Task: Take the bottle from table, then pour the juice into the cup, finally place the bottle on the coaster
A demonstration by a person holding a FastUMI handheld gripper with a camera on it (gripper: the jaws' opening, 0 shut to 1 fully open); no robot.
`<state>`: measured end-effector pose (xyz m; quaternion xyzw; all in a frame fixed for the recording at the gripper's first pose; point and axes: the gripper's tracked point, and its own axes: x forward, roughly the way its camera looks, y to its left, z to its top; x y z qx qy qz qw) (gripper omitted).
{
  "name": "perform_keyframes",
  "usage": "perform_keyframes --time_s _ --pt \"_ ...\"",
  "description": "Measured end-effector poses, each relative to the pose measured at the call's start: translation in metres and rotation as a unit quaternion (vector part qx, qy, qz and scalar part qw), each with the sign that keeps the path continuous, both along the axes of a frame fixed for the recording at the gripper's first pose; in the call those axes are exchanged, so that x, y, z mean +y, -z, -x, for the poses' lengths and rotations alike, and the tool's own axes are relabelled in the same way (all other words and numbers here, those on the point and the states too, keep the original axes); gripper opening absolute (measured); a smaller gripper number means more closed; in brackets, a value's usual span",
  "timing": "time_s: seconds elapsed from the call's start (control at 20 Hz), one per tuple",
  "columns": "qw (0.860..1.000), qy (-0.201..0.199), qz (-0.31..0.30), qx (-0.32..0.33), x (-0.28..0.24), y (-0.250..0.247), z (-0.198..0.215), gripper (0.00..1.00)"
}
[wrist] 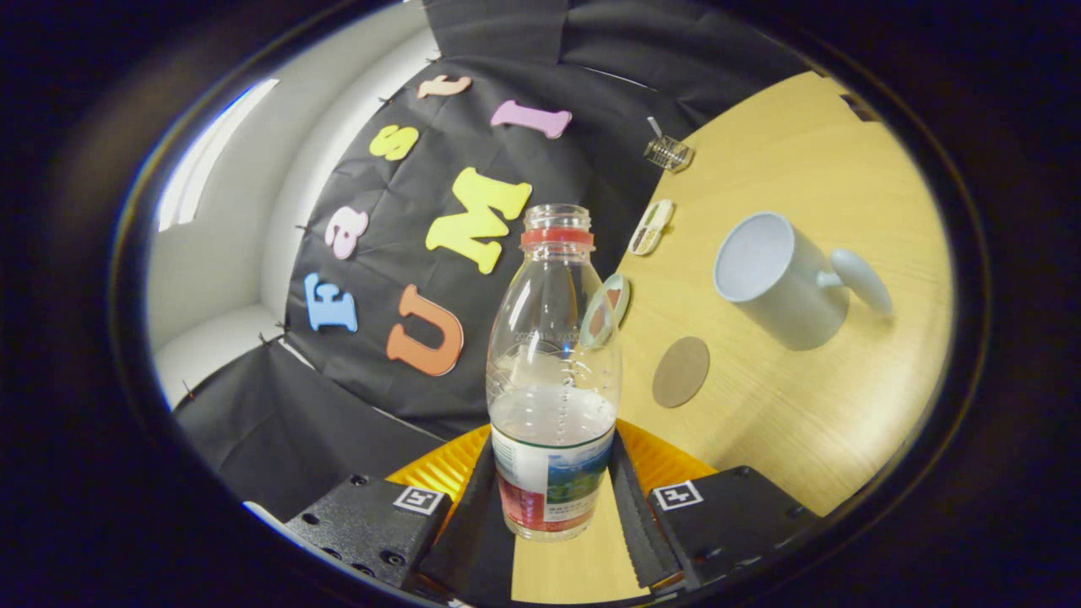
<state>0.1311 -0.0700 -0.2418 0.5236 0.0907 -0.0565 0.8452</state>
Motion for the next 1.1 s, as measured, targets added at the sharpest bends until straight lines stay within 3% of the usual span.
perform_keyframes --time_s 0.5,1.1 --pt "0.992 0.025 -0.126 -0.005 0.001 0.005 0.0 0.75" --pt "0.976 0.048 -0.209 -0.027 -0.008 -0.022 -0.012 0.75"
